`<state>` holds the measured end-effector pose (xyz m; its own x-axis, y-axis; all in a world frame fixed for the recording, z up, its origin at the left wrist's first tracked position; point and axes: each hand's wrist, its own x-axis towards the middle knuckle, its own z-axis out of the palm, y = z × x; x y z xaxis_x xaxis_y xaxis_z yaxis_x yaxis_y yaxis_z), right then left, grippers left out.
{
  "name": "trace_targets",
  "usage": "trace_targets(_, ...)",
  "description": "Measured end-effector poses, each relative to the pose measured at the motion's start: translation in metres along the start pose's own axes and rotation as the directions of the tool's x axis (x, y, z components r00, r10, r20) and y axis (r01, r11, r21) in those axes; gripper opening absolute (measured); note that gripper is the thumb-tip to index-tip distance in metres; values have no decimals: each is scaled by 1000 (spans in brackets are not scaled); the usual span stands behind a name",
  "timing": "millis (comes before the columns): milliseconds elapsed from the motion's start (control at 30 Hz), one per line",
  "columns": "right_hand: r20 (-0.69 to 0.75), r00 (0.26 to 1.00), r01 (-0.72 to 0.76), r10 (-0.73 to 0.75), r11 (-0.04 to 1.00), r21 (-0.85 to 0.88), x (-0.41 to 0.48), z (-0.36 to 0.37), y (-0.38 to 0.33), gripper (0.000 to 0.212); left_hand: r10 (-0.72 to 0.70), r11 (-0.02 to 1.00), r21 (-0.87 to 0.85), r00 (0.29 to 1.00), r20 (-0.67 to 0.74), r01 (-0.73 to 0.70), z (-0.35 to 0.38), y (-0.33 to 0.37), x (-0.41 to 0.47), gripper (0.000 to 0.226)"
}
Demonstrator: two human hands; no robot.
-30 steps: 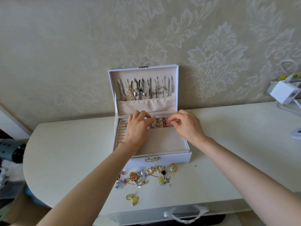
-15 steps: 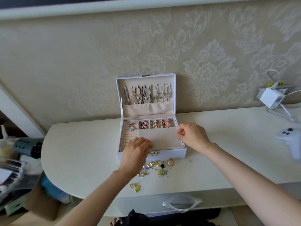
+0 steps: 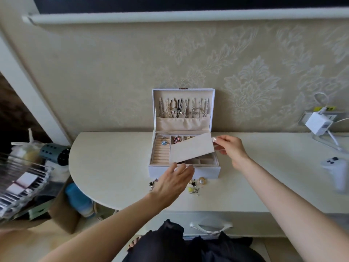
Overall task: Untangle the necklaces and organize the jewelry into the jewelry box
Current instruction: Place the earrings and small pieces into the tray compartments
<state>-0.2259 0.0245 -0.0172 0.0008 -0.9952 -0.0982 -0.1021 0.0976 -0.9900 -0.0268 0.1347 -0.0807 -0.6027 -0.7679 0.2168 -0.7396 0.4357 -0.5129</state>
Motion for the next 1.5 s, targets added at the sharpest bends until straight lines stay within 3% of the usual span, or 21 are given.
trace_targets(167,170,983,53,-72,992,112,-9,3,-10,20,-240,970,61,964,117,234,-1,3,0,93)
trace_targets(233,229,969,68,-89,993,97,-13,4,-10,25,-272,962,61,948,166,266,1,-1,-2,101)
trace_targets(333,191,977,109,-91,991,-82,-17,8,-2,20,-298,954,41,923,243,297,-3,-2,-3,110)
trace_targets(433,122,988,134,-98,933,-334,-19,11,14,16,-337,938,37,887,316,343,-2,0,-2,106)
trace_targets(533,78,992,124,-99,887,-444,-20,11,25,14,-369,918,-18,871,324,395,-7,-4,0,104)
trace_targets(633,132,983,172,-124,872,-458,-23,9,26,15,-424,891,-68,874,236,450,-6,-11,-3,99)
trace_targets(733,266,956,234,-122,865,-444,-26,6,28,14,-440,889,-93,893,93,447,1,-22,-7,64)
trace_targets(833,339,922,356,-187,754,-553,-26,8,36,19,-442,885,-126,894,81,449,3,-32,-10,58)
trace_targets(967,331,889,457,-316,659,-597,-21,11,44,15,-457,868,-184,887,68,461,14,-40,-10,61)
trace_targets(1233,287,894,447,-343,663,-600,-13,17,48,12,-478,837,-282,877,37,468,18,-52,-5,46)
trace_targets(1500,251,901,431,-352,673,-601,-13,17,53,12,-548,686,-600,835,-54,411,28,-44,-30,37)
